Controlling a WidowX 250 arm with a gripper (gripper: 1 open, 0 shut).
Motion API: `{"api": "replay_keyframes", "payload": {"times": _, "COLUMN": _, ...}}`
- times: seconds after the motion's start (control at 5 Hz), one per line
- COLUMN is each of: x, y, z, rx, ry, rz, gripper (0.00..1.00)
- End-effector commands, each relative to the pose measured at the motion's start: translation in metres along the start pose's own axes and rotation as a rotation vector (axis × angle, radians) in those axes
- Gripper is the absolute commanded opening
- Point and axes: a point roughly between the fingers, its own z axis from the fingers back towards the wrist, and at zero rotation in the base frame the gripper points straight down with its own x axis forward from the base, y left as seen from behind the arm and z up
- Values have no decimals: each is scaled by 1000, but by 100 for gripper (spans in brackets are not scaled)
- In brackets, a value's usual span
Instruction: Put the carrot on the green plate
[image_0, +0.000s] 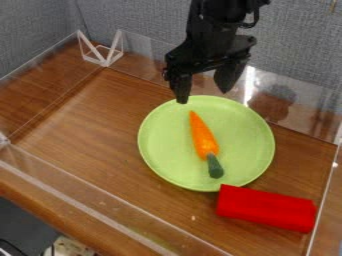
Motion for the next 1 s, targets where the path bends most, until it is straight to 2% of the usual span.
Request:
{"api": "replay_keyframes", "payload": {"times": 0.0, "x": -7, "y": -15, "z": 9, "rx": -51, "ry": -23, "rz": 18, "gripper": 100}}
{"api": "replay_keyframes", "payload": {"times": 0.2, "x": -24, "y": -15, "z": 2, "rx": -30, "ry": -30, "rz": 80, "gripper": 100}}
{"api": "replay_keyframes", "payload": {"times": 0.4, "x": -40, "y": -11, "z": 3, "rx": -8, "ry": -54, "rz": 140, "gripper": 100}}
{"api": "replay_keyframes", "payload": {"times": 0.6, "x": -41, "y": -5, "z": 14, "rx": -29, "ry": -49, "rz": 145, "gripper": 100}}
{"api": "replay_keyframes", "payload": {"times": 0.8, "x": -32, "y": 0, "z": 18, "rx": -65, "ry": -38, "rz": 60, "gripper": 100}}
